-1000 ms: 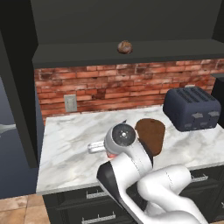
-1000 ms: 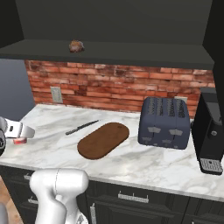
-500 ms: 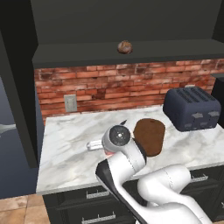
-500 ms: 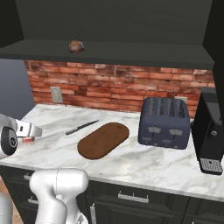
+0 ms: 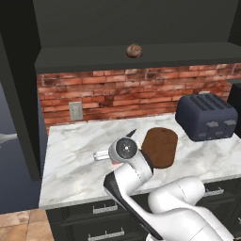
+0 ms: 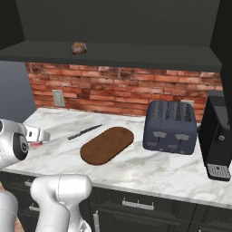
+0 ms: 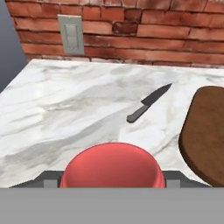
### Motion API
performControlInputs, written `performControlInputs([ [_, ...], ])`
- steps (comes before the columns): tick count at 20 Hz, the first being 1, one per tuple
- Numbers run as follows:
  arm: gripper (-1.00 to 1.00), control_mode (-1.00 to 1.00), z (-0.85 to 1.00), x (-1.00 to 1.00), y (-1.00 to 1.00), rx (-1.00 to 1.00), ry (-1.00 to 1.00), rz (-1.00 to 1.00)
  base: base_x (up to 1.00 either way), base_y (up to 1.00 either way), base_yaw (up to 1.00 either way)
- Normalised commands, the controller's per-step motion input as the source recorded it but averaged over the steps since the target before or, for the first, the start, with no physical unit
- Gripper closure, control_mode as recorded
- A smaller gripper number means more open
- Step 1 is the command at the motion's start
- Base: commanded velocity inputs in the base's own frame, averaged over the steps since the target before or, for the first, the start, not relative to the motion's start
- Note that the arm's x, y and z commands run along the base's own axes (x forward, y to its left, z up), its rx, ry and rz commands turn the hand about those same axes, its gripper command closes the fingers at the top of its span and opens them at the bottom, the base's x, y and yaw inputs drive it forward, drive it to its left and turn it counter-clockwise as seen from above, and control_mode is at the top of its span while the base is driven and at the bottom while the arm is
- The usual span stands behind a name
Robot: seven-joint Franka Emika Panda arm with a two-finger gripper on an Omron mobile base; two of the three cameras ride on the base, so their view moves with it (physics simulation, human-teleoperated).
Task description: Pick the bread, place it on the cutting board, pick the jam, place it on the counter, and close the cabinet.
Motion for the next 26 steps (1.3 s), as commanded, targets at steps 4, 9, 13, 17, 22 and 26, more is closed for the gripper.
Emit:
performControlInputs([
  [4,1.00,-1.00,-0.22,0.05,0.00,0.01,0.00,0.00,0.00,0.00,0.00],
  [9,1.00,-1.00,-0.26,0.09,0.00,0.01,0.00,0.00,0.00,0.00,0.00],
  [13,1.00,-1.00,-0.30,0.13,0.00,0.00,0.00,0.00,0.00,0.00,0.00],
  [17,1.00,-1.00,-0.28,0.16,0.00,0.00,0.00,0.00,0.00,0.00,0.00],
  [22,1.00,-1.00,-0.21,0.17,0.00,0.00,0.00,0.00,0.00,0.00,0.00],
  [26,1.00,-1.00,-0.06,0.25,0.00,0.00,0.00,0.00,0.00,0.00,0.00],
])
